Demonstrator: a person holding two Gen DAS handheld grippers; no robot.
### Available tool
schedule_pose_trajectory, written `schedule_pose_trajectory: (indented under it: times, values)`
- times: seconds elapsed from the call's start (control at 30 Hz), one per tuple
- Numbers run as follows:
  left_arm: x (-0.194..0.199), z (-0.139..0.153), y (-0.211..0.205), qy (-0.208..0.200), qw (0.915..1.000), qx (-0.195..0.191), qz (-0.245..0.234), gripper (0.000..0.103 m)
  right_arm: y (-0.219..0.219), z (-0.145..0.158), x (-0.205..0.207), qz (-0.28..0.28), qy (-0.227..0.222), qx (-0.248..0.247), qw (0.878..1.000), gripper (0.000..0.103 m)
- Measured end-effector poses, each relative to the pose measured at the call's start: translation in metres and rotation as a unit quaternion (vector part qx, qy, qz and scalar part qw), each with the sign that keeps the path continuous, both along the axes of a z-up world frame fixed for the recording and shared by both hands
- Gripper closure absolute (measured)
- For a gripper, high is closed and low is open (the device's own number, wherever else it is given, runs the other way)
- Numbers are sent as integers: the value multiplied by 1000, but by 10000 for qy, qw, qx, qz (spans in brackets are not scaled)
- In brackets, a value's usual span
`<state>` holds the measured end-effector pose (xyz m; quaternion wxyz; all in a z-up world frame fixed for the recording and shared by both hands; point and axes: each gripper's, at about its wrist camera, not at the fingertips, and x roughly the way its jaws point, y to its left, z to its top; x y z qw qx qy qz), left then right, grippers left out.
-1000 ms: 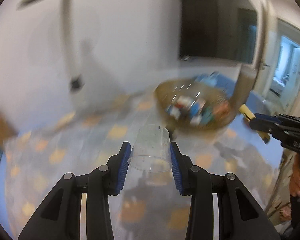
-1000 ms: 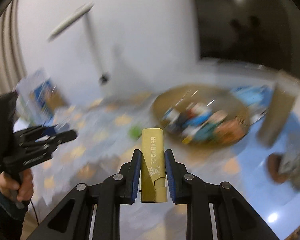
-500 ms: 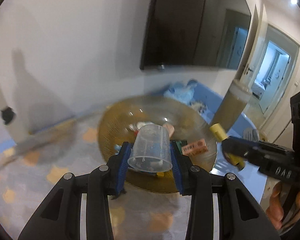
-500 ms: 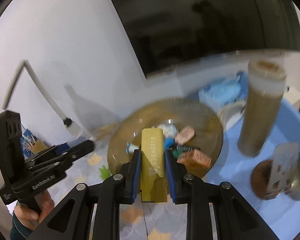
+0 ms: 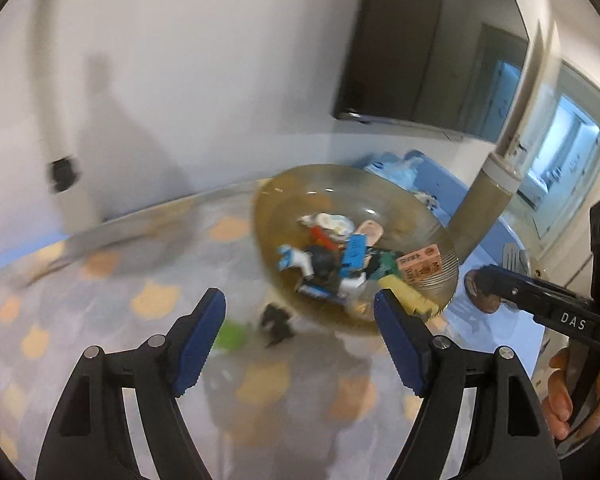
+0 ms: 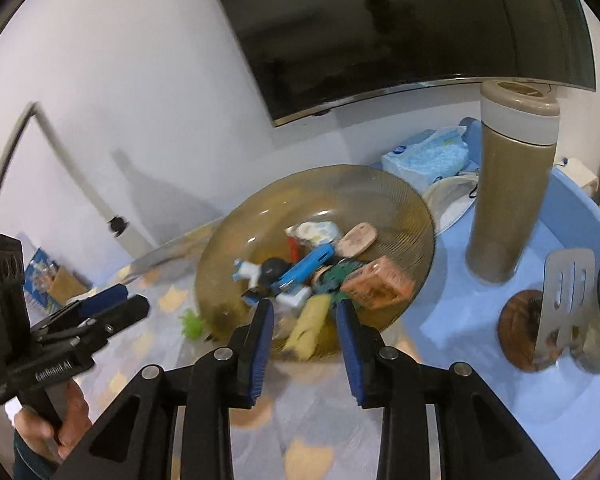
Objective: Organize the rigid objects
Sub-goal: 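Open both tools to drop the stick and cup into the bowl, then return both tools toward the green and black figures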
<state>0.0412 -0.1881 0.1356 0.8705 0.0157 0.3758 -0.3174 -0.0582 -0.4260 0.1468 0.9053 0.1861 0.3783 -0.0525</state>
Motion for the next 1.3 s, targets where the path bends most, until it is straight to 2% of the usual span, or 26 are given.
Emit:
schedule_pose_trajectory:
  times: [0.07,0.2,0.23,0.27,0.33,0.43,0.6,0.77,0.9,0.97,1.1,1.3]
  values:
    - [-11,9,22,-59,9999,-11,157,28,11,5,-8,86,-32,94,9999,51]
    - [-41,31,64,-396,9983,-10,418,27,51,24,-26,400,-313,-27,9987,50]
    - [-48,35,74,-459,9978,-24,485,24,60,27,-30,471,-355,-51,9982,49]
    - [-56,37,86,-507,9971,-72,559,22,68,28,-33,549,-392,-57,9977,43]
    - [-67,34,102,-532,9962,-137,674,16,92,24,-39,773,-420,-37,9961,42]
    - [-81,15,121,-459,9953,-103,844,16,118,7,-40,1032,-278,-24,9943,42]
    - [-85,-46,137,-74,9924,193,1213,16,157,-39,-38,1345,-79,-293,9905,42]
    - [-76,-98,145,137,9860,558,1562,16,167,-84,-25,1355,301,-386,9896,42]
    - [-75,-116,149,152,9825,675,1729,16,164,-105,-19,1245,507,-493,9897,42]
    - [-72,-122,149,330,9806,754,1781,17,161,-117,-17,1164,667,-444,9900,42]
    - [-76,-120,149,168,9798,770,1838,16,157,-119,-14,1072,689,-481,9907,42]
    - [-81,-121,134,-22,9785,1166,1699,16,164,-120,-13,1090,728,-730,9887,42]
